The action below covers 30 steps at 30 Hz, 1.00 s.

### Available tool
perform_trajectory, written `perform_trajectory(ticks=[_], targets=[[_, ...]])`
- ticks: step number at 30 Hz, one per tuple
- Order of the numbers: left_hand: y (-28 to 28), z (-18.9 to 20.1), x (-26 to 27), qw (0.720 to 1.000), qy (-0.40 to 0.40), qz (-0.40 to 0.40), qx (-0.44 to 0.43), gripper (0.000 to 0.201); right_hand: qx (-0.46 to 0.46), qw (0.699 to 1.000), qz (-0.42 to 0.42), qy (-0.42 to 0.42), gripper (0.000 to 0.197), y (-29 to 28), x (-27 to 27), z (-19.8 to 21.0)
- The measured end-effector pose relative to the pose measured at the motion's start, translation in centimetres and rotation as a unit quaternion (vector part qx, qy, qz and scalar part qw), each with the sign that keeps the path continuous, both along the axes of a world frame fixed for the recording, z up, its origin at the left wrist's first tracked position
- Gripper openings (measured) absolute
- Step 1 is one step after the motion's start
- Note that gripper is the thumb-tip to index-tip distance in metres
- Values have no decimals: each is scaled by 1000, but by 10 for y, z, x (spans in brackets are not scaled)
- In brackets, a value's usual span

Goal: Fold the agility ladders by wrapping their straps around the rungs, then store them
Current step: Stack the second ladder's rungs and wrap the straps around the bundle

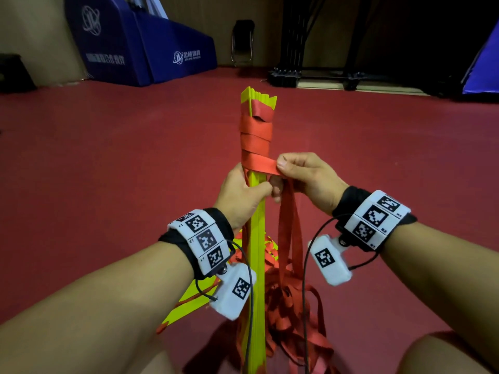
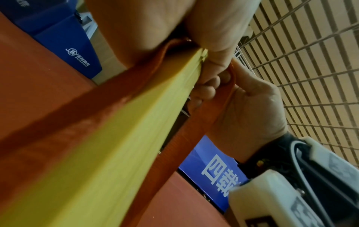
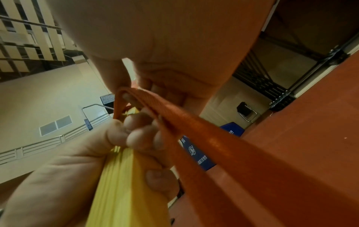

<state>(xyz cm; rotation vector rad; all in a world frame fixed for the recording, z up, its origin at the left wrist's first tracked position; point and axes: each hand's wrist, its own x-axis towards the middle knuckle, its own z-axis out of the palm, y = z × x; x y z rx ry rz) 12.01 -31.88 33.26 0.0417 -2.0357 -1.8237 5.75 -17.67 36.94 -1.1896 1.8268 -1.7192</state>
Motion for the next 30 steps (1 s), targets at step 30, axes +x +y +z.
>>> perform_trajectory(ticks=[30], targets=[[13,10,17,975,-33,-72,209,90,-76,994,55,-61,28,-7,10,2]])
